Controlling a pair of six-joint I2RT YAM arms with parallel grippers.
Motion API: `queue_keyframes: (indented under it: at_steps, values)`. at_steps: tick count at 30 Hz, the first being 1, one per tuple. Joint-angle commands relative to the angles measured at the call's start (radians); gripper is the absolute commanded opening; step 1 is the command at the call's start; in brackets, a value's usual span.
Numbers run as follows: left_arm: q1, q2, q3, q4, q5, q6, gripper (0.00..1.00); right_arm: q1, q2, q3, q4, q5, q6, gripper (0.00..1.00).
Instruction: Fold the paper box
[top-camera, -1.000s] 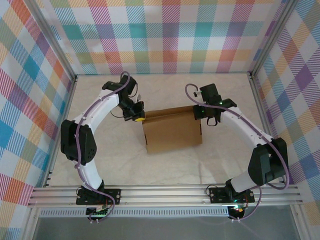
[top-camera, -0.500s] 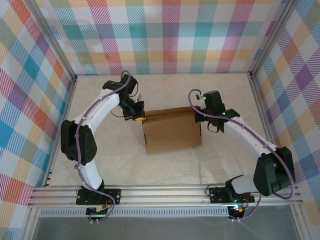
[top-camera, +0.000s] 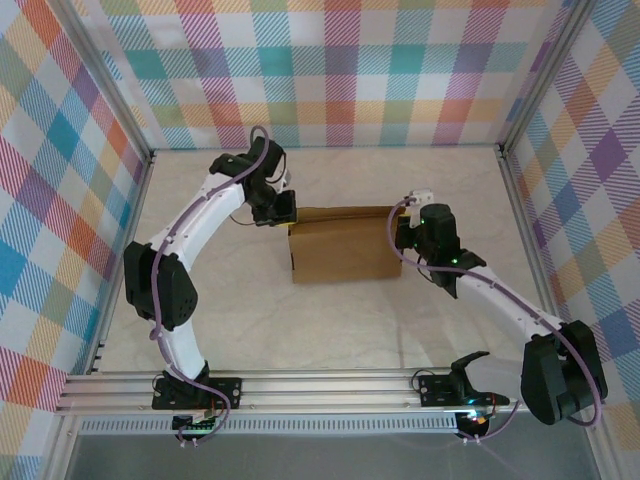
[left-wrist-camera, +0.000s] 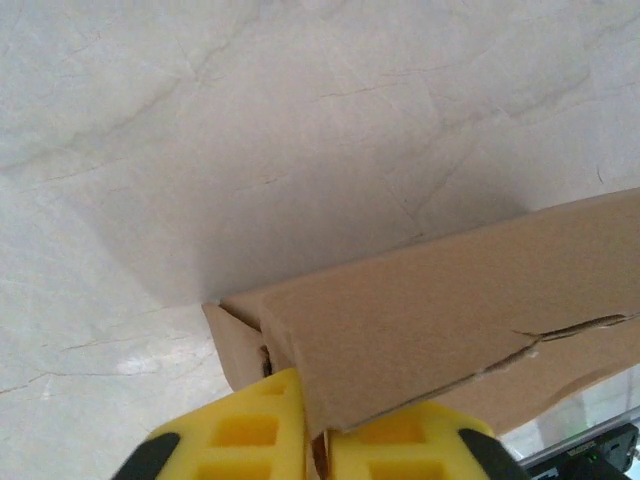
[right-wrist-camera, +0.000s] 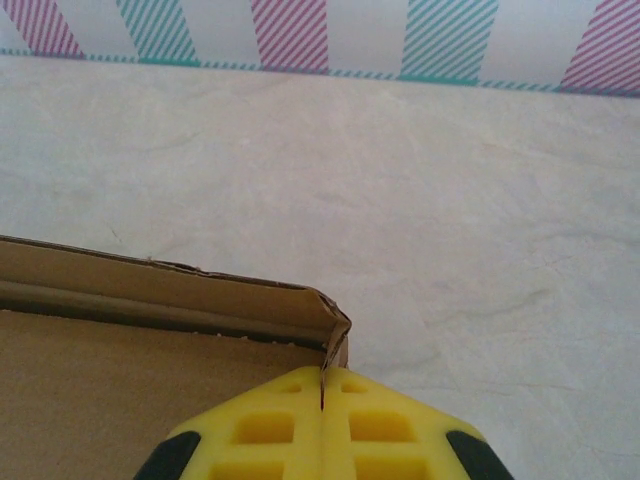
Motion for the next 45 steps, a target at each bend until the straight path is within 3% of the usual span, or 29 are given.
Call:
queue_keyframes:
  at_steps: [1,5,9,15,21,27,38,45]
  values:
    - [-0.050,-0.029,0.018,0.086,0.041,0.024,0.18,0.028,-0.028,-0.062,0.144,-0.054,-0.020,0.00]
    - [-0.057,-0.066,-0.019,0.119,0.031,0.010,0.33,0.028,-0.048,-0.093,0.172,-0.052,-0.036,0.00]
    - [-0.062,-0.090,-0.035,0.097,-0.023,0.010,0.34,0.028,-0.049,-0.105,0.167,-0.048,-0.039,0.00]
    - [-0.066,-0.146,-0.085,0.046,-0.198,0.006,0.38,0.028,-0.072,-0.126,0.167,-0.026,-0.037,0.00]
    - [-0.074,-0.172,-0.133,0.068,-0.204,-0.025,0.40,0.028,-0.082,-0.129,0.153,-0.017,-0.043,0.00]
    - [-0.094,-0.161,-0.158,0.071,-0.197,-0.046,0.33,0.028,-0.086,-0.136,0.155,-0.007,-0.039,0.00]
    - [-0.109,-0.168,-0.205,0.015,-0.265,-0.056,0.06,0.028,-0.091,-0.147,0.146,0.002,-0.032,0.00]
    - [-0.127,-0.167,-0.237,0.020,-0.289,-0.056,0.00,0.028,-0.090,-0.161,0.154,-0.003,-0.030,0.00]
